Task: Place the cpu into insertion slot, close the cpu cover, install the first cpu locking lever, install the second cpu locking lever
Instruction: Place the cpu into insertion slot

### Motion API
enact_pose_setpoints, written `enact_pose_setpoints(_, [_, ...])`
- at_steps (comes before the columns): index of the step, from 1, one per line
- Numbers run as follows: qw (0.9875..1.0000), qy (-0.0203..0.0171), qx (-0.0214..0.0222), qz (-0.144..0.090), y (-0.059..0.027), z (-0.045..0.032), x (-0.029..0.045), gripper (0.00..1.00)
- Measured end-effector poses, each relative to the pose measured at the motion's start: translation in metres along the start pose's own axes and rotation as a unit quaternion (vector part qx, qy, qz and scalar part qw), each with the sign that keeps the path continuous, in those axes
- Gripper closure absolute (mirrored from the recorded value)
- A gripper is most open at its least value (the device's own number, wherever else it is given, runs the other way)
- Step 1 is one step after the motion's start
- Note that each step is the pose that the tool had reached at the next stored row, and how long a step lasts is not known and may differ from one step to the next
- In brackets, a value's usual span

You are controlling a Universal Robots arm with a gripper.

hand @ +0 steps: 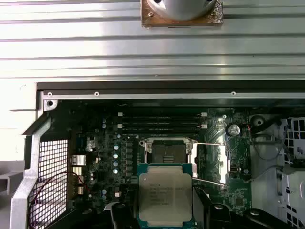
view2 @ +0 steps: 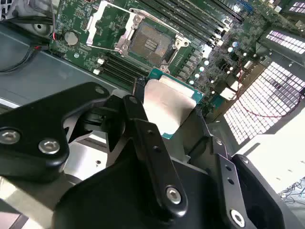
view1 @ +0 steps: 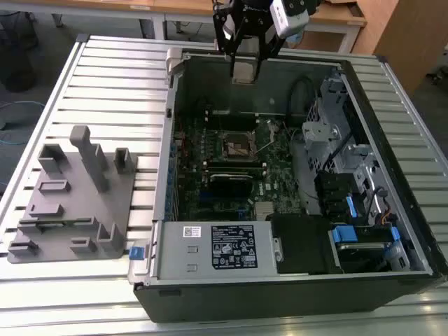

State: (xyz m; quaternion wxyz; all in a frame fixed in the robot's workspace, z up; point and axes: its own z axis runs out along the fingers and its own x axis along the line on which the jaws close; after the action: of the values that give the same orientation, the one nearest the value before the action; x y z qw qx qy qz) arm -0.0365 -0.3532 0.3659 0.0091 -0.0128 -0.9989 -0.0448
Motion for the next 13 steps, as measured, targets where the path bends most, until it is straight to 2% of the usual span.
enact_pose_setpoints(13, [1.0, 0.0, 0.0, 0.0, -0.0004, 0.0045, -0.0001, 0.46])
